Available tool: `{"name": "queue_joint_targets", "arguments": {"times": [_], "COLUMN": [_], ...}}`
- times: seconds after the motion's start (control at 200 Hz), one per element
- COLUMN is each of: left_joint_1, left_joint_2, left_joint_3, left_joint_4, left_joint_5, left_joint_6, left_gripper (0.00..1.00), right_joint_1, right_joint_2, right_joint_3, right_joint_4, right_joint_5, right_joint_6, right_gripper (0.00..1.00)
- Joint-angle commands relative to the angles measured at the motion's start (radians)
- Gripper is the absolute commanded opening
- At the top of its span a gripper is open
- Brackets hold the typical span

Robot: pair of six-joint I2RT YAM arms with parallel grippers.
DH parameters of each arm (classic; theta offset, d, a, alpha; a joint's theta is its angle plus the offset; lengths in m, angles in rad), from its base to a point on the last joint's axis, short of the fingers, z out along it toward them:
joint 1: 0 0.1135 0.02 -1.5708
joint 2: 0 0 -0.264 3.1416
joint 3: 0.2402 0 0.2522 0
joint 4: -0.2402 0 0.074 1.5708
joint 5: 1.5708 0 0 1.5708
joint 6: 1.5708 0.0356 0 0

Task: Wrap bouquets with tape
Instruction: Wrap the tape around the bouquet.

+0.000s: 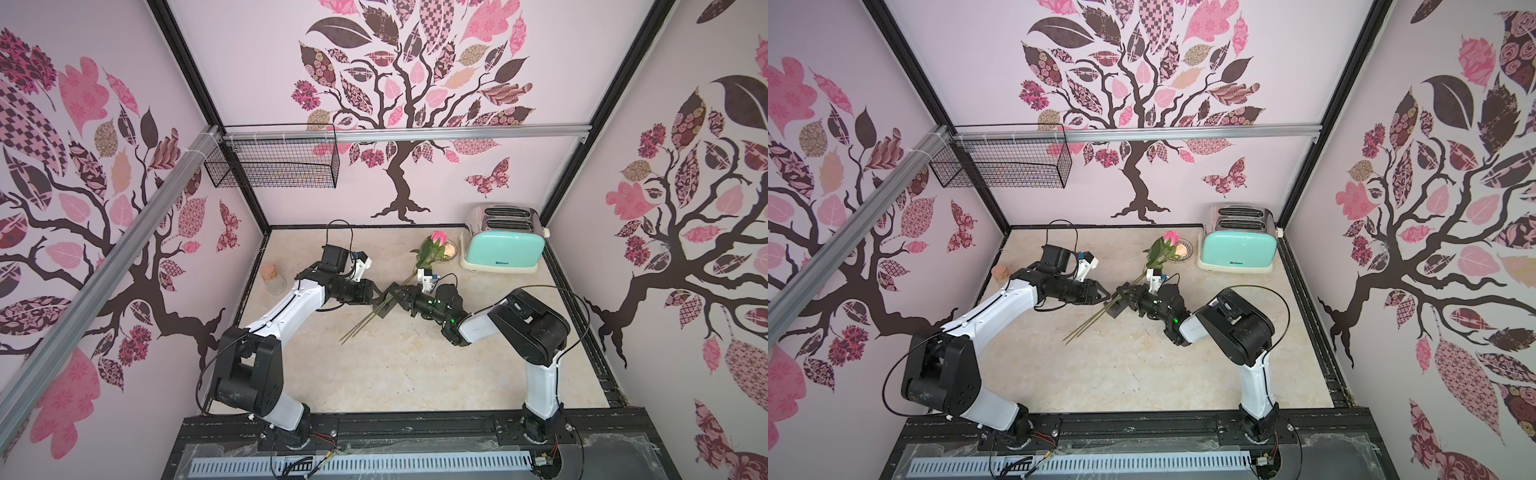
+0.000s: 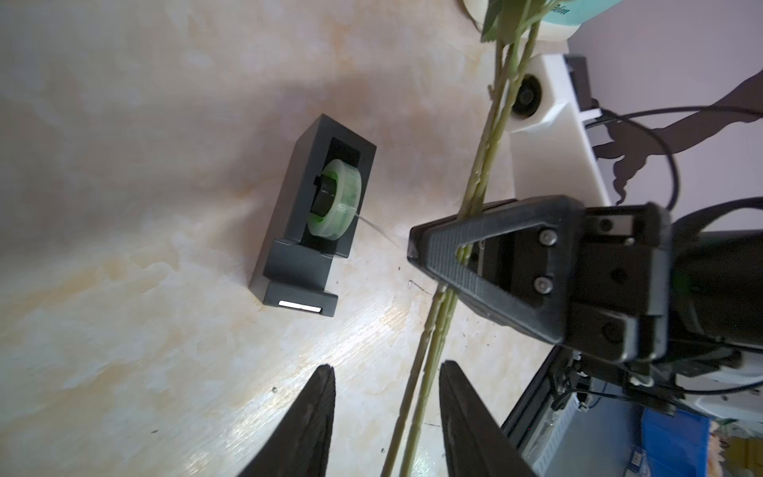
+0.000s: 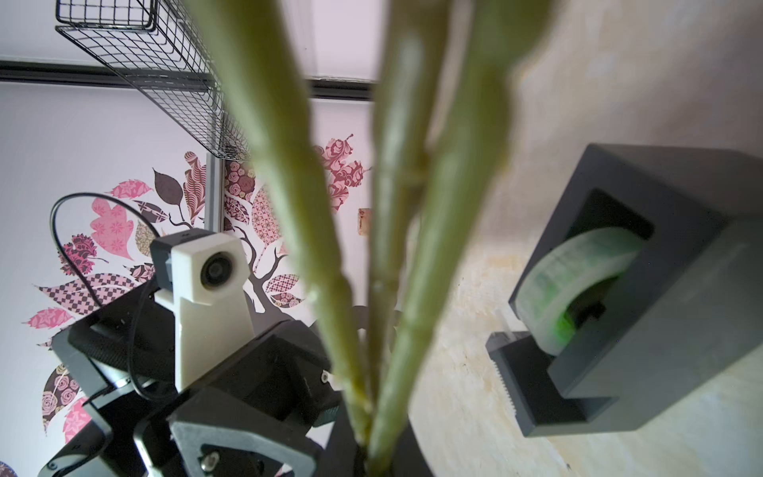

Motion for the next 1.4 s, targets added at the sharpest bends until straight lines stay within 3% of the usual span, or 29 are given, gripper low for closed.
{"name": "queue_joint_targets", "arguments": {"times": [0.0,0.255,0.335,0.415,0.495,0.545,0.585,0.61,0.785,0.891,0.981,1.126,1.396], "left_joint_1": [-0.002,-0.03,-0.04,-0.04,-0.04,-0.04,-0.04,-0.04,-0.026,-0.002,0.0,-0.001,-0.003], "left_joint_2": [0.039,0.126,0.135,0.144,0.143,0.133,0.12,0.111,0.055,0.04,0.025,0.014,0.008], "left_joint_3": [0.009,0.04,0.043,0.056,0.067,0.069,0.066,0.064,0.05,0.046,0.039,0.028,0.027], "left_joint_4": [0.043,0.001,0.003,-0.011,-0.037,-0.044,-0.041,-0.04,-0.02,-0.011,0.008,0.037,0.036], "left_joint_5": [0.103,0.137,0.139,0.143,0.123,0.115,0.098,0.089,0.032,0.041,0.05,0.072,0.076], "left_joint_6": [-0.054,-0.026,-0.024,-0.013,0.002,0.012,0.009,0.01,0.005,0.001,-0.005,-0.018,-0.018], "left_gripper": [0.44,0.4,0.29,0.01,0.0,0.0,0.0,0.0,0.0,0.0,0.0,0.0,0.0], "right_joint_1": [0.003,0.003,0.003,0.003,0.003,0.003,0.003,0.003,-0.002,-0.006,-0.012,-0.033,-0.052], "right_joint_2": [0.022,0.03,0.03,0.027,0.022,0.018,0.012,0.008,-0.06,-0.121,-0.157,-0.107,0.053], "right_joint_3": [0.001,-0.01,-0.01,-0.01,-0.016,-0.02,-0.024,-0.027,-0.091,-0.164,-0.221,-0.239,-0.046], "right_joint_4": [0.092,0.109,0.108,0.099,0.096,0.092,0.083,0.077,0.04,0.017,-0.062,-0.119,-0.226], "right_joint_5": [-0.007,0.001,0.003,0.003,0.005,0.006,0.005,0.007,0.005,0.016,0.047,0.099,0.118], "right_joint_6": [-0.037,-0.033,-0.036,-0.037,-0.042,-0.046,-0.05,-0.052,-0.108,-0.156,-0.189,-0.177,-0.203], "right_gripper": [0.0,0.0,0.0,0.0,0.0,0.07,0.22,0.27,0.44,0.47,0.39,0.08,0.03]}}
